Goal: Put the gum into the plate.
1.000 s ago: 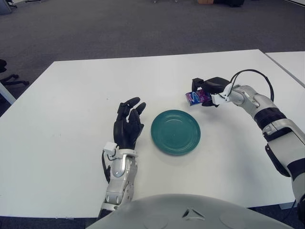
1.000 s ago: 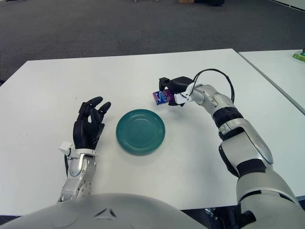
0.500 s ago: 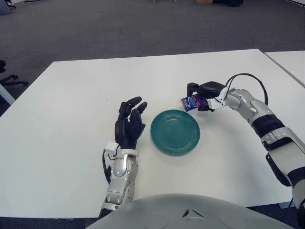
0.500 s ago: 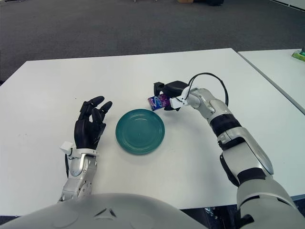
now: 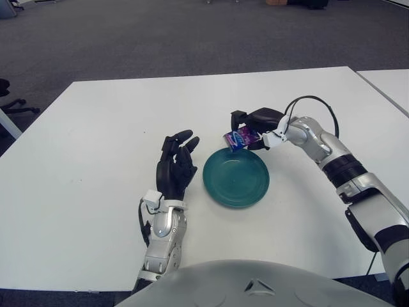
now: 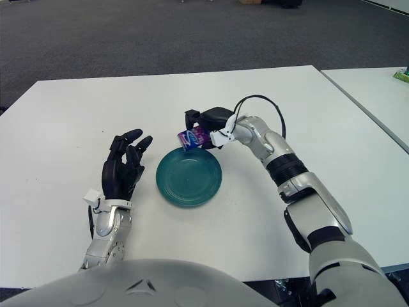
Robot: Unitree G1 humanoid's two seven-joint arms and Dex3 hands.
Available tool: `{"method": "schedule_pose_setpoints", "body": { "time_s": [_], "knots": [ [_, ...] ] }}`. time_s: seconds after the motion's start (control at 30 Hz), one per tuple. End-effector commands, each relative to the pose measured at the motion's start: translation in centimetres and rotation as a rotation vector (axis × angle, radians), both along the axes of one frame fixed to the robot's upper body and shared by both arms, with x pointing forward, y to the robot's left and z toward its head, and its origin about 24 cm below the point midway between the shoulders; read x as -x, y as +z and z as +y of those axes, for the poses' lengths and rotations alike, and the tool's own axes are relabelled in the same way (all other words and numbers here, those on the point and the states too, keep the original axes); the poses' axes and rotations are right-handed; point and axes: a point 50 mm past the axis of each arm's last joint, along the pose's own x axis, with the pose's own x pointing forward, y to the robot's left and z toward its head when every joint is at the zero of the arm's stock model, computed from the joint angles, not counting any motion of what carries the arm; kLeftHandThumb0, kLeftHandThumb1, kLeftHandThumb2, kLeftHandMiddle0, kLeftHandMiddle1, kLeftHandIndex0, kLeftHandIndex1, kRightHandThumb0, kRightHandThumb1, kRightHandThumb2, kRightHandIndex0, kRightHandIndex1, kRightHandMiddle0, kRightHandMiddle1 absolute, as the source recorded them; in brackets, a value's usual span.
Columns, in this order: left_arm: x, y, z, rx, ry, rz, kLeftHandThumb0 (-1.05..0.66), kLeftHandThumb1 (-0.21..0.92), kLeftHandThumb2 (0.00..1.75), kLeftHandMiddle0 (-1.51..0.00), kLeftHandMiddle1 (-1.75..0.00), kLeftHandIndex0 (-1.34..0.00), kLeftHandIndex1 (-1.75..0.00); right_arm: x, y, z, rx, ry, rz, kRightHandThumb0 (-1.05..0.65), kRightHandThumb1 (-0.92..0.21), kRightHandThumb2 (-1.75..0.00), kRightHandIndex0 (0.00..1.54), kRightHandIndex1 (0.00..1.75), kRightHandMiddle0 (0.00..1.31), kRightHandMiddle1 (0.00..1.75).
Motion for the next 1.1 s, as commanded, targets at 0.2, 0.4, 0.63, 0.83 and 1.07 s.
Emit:
{"method": "schedule_pose_setpoints", "body": {
  "time_s": [0.2, 0.4, 0.63, 0.83, 1.07],
  "knots": [
    [-0.6, 0.7, -1.5, 0.082, 0.04, -0.022, -0.83, 0.92, 0.79, -0.4, -0.7, -0.25, -1.19, 2.0, -0.5, 1.8, -0.011, 0.031, 0.057, -0.4, -0.61, -0.94, 0.82, 1.75, 0.39, 1.75],
    [-0.6, 0.6, -1.7, 0.085, 0.044, -0.022, -0.85, 0.92, 0.8, -0.4, -0.71, -0.26, -1.2, 2.5, -0.6, 2.7, 0.008, 0.019, 0.101, -0.4, -0.59, -0.97, 0.82, 1.75, 0.41, 1.75],
    [-0.7, 0.6, -2.0, 0.105, 0.039, -0.022, -0.88, 0.92, 0.82, -0.4, -0.71, -0.27, -1.21, 2.7, -0.5, 3.2, 0.029, 0.033, 0.101, -0.41, -0.58, -0.99, 0.84, 1.75, 0.41, 1.75],
    [-0.8, 0.6, -2.2, 0.13, 0.031, -0.03, -0.86, 0.92, 0.81, -0.4, -0.71, -0.26, -1.21, 3.0, -0.2, 3.4, 0.036, 0.046, 0.103, -0.4, -0.59, -0.98, 0.82, 1.75, 0.41, 1.75],
    [-0.8, 0.7, -2.2, 0.135, 0.041, -0.044, -0.85, 0.92, 0.77, -0.4, -0.72, -0.25, -1.22, 3.8, -0.5, 3.0, 0.046, 0.063, 0.111, -0.4, -0.59, -0.97, 0.79, 1.75, 0.41, 1.75]
  ]
}}
